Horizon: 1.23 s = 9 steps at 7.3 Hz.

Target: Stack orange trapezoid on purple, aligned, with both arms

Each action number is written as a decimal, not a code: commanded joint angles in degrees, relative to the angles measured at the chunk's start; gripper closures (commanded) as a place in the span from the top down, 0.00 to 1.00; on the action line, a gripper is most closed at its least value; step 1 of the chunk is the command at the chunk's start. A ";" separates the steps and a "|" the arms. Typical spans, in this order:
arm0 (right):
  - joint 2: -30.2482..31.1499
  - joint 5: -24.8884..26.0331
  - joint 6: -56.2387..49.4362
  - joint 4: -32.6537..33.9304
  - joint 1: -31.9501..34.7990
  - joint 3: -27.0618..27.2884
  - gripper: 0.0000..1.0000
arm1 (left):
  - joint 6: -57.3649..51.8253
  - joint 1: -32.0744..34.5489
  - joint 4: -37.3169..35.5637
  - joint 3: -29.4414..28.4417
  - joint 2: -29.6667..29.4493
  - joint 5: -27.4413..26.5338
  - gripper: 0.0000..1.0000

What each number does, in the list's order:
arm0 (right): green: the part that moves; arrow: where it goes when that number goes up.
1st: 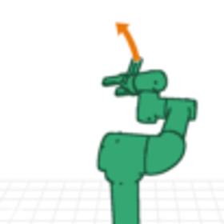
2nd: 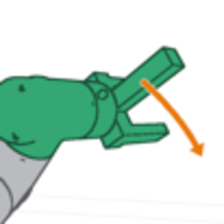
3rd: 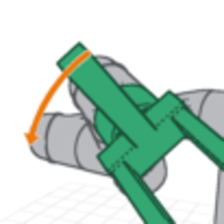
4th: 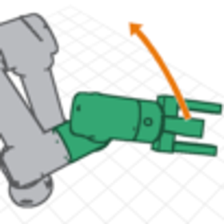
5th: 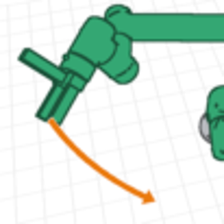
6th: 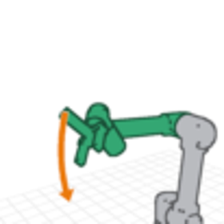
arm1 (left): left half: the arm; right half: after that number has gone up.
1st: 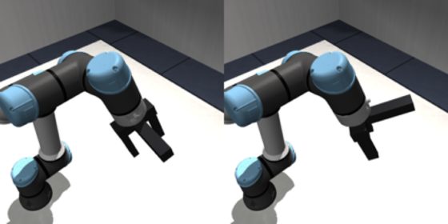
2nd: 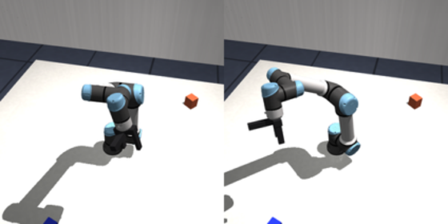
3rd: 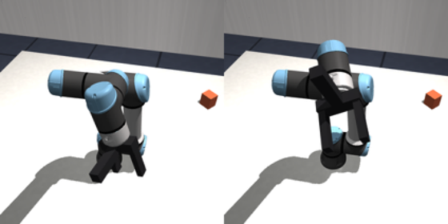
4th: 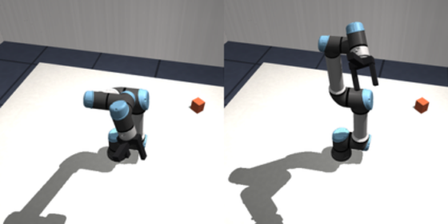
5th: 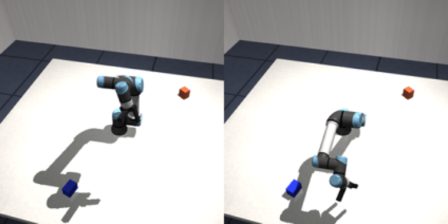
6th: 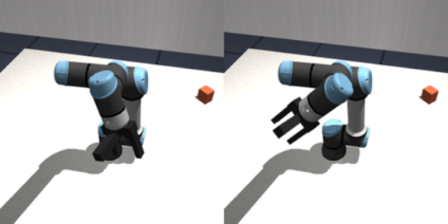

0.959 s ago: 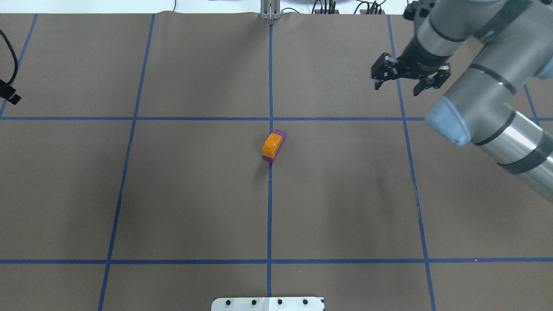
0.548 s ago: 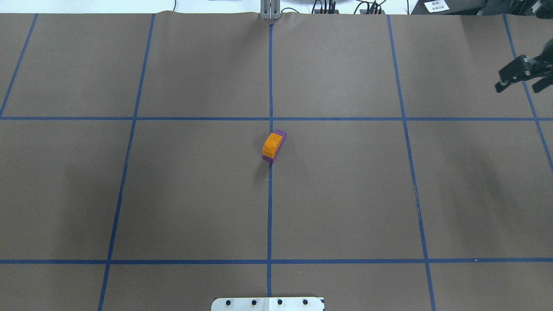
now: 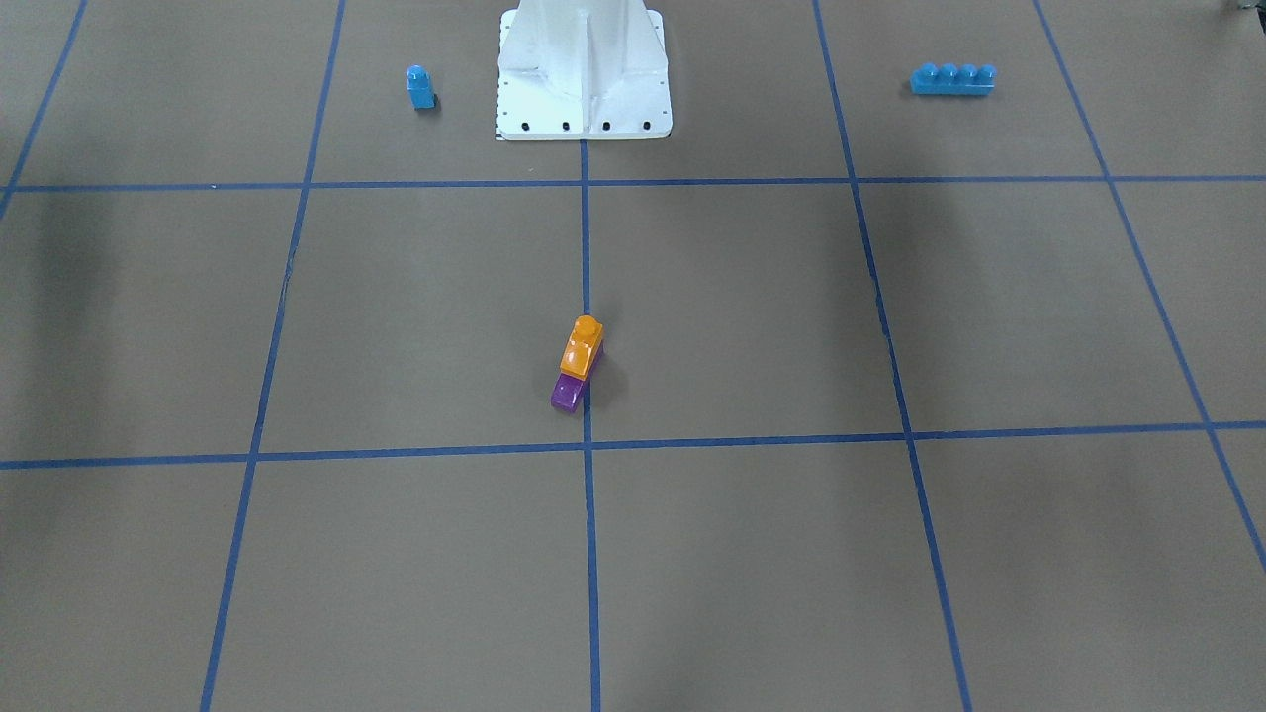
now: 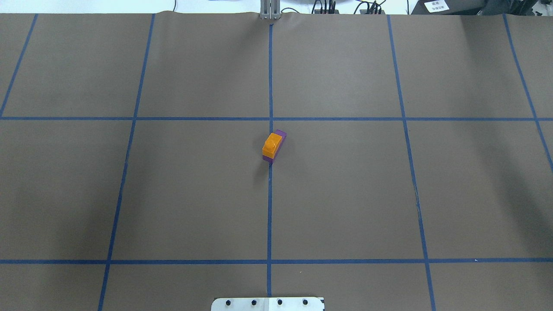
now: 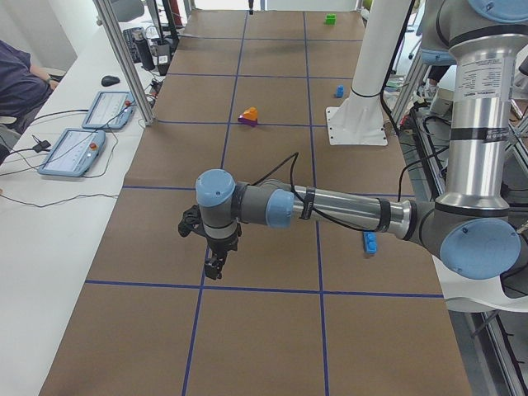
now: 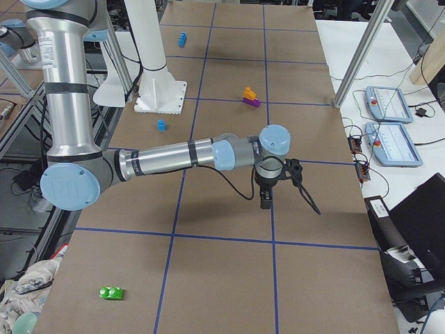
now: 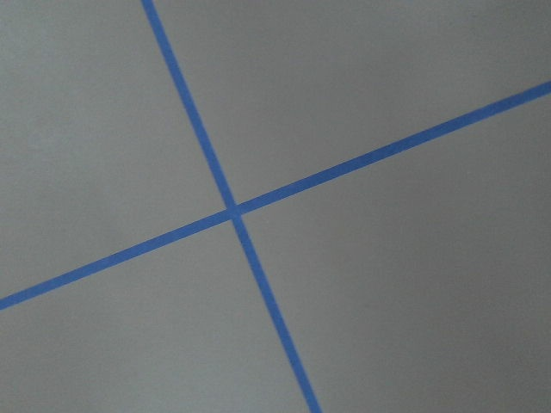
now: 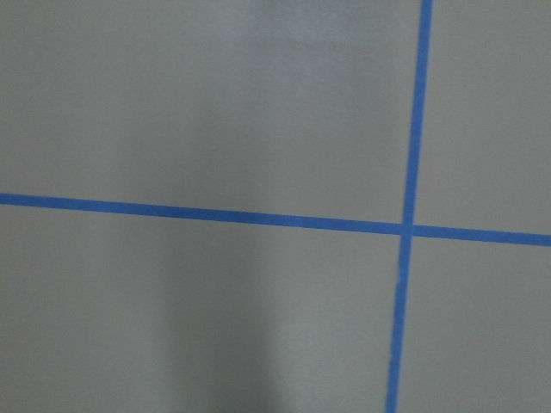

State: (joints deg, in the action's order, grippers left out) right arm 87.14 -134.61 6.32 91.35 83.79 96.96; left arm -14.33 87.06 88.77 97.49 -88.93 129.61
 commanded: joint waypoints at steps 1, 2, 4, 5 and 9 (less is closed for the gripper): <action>0.83 -0.65 -12.69 0.23 5.84 -6.05 1.00 | -0.44 1.10 -0.09 -2.56 0.25 -0.14 1.00; 0.84 -1.61 -12.82 0.32 7.52 -7.82 1.00 | -0.44 1.10 0.00 -3.26 0.34 -0.06 1.00; 3.28 -2.06 -13.43 0.15 9.19 -7.49 1.00 | -0.44 1.10 0.09 -3.18 1.04 -0.05 1.00; 4.34 -2.23 -16.75 0.23 11.03 -7.14 1.00 | -0.44 1.10 0.09 -3.09 1.04 -0.06 1.00; 5.40 -3.20 -17.66 0.23 11.31 -6.26 1.00 | -0.44 1.10 0.09 -3.01 1.04 0.03 1.00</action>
State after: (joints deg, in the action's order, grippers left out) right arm 92.45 -137.71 -11.25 91.61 95.05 90.73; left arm -14.76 88.15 88.86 94.45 -87.89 129.57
